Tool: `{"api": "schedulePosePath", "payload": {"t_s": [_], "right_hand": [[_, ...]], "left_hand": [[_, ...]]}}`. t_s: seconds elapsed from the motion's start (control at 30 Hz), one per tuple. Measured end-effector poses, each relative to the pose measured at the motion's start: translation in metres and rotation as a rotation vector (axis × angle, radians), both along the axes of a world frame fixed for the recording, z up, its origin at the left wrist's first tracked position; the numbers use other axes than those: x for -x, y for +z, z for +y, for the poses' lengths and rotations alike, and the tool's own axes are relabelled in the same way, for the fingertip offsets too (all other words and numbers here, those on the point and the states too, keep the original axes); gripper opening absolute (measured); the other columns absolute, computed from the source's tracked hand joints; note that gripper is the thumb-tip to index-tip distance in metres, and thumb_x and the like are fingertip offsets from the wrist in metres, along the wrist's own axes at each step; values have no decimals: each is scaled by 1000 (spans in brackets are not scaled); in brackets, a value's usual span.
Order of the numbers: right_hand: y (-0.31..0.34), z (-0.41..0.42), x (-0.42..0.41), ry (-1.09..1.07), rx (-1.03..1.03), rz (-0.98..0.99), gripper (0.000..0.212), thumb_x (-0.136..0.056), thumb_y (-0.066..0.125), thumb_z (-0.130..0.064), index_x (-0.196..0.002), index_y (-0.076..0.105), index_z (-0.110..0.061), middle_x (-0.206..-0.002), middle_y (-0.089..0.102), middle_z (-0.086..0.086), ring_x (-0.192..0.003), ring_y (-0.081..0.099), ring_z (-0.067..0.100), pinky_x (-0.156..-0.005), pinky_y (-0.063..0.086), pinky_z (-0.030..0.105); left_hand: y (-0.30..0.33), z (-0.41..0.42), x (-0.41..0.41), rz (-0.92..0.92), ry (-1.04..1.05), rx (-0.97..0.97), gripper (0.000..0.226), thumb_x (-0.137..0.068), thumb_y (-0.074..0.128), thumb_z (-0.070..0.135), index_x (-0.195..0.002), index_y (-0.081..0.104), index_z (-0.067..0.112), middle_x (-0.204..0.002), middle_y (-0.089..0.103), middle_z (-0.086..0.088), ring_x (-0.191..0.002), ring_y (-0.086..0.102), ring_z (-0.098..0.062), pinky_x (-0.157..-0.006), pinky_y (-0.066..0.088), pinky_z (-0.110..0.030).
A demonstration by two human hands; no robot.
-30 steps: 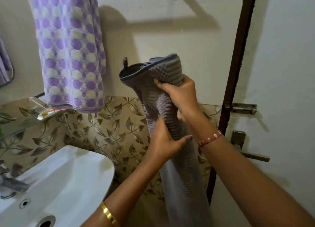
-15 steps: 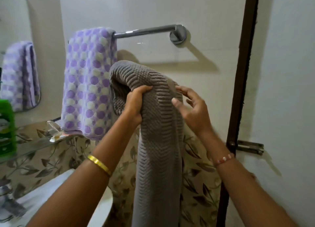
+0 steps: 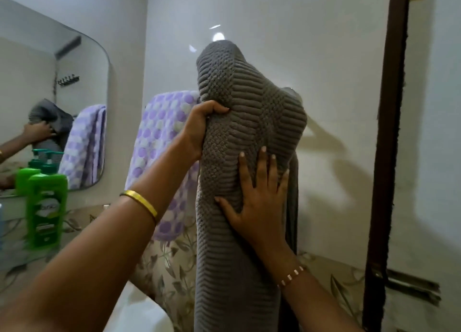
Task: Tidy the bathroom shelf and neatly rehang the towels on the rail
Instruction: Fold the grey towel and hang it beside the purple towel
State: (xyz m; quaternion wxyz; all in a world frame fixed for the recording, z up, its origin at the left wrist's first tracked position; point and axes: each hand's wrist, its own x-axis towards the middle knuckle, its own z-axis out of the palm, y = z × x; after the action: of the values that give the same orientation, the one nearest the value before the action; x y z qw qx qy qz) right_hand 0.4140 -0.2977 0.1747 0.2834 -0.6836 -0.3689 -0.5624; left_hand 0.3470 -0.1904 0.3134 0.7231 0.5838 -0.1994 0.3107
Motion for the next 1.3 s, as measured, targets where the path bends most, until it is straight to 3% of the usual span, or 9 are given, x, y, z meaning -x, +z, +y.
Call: {"api": "schedulePosePath", "payload": {"t_s": [0.23,0.5,0.57,0.67,0.83,1.0,1.13,1.23,1.3], "right_hand": [[64,42,-15,-188,-17,-104,80,-78,40,-65,-144,24,-23,-151,25,19,-138,25,40,-107,16,66],[161,78,-28,-394,-83,-214,80,-77,45,-63,-143,26,-24,-151,25,20,-138,24,43,-107,11,66],[183,83,-34,-434,-61,-201,81,-77,47,-63,-144,23,-25,-153,19,19,-140,17,43,-109,6,65],[208,89,-48,-521,61,-132,83,-78,47,-65,-146,15,-29,-156,9,15,-142,7,41,-109,1,63],[240,97,-57,-625,245,39,81,-74,35,-76,-140,28,-30,-151,28,13,-136,27,37,-110,17,59],[258,92,-53,-603,356,179,58,-79,31,-70,-118,53,-33,-128,57,11,-117,50,33,-97,35,47],[271,94,-50,-493,434,342,56,-89,27,-59,-121,56,-25,-136,52,12,-123,47,32,-104,37,44],[280,95,-44,-443,480,434,61,-92,28,-55,-131,48,-12,-144,42,12,-129,41,32,-105,31,40],[286,97,-38,-386,533,512,57,-96,28,-46,-134,43,-6,-145,39,14,-130,39,31,-105,30,37]], "left_hand": [[53,36,-3,-133,-65,-34,34,-56,40,15,-66,70,2,-64,71,-10,-59,66,-22,-56,55,-23],[140,76,-13,-235,-96,-146,37,-55,45,14,-86,62,0,-74,69,-12,-71,61,-27,-68,51,-29],[156,86,-22,-208,12,-172,43,-59,50,20,-97,61,2,-87,67,-13,-79,62,-26,-73,52,-31],[166,99,-51,-265,393,-246,38,-74,61,21,-109,59,5,-102,67,-11,-95,63,-23,-89,53,-41],[150,116,-98,-267,830,-201,51,-69,74,34,-104,48,7,-99,57,-5,-90,57,-21,-76,46,-28],[131,118,-115,-350,939,-511,8,-78,60,19,-85,60,16,-88,63,-4,-84,58,-21,-71,40,-26],[124,128,-113,-308,903,-772,23,-81,47,20,-89,67,12,-99,67,-13,-91,57,-26,-76,40,-28],[122,136,-111,-171,826,-941,24,-86,40,25,-77,58,12,-95,60,-16,-85,49,-23,-73,33,-27],[125,138,-112,-91,794,-978,24,-91,36,23,-81,55,11,-96,55,-14,-87,47,-24,-75,32,-28]]}}
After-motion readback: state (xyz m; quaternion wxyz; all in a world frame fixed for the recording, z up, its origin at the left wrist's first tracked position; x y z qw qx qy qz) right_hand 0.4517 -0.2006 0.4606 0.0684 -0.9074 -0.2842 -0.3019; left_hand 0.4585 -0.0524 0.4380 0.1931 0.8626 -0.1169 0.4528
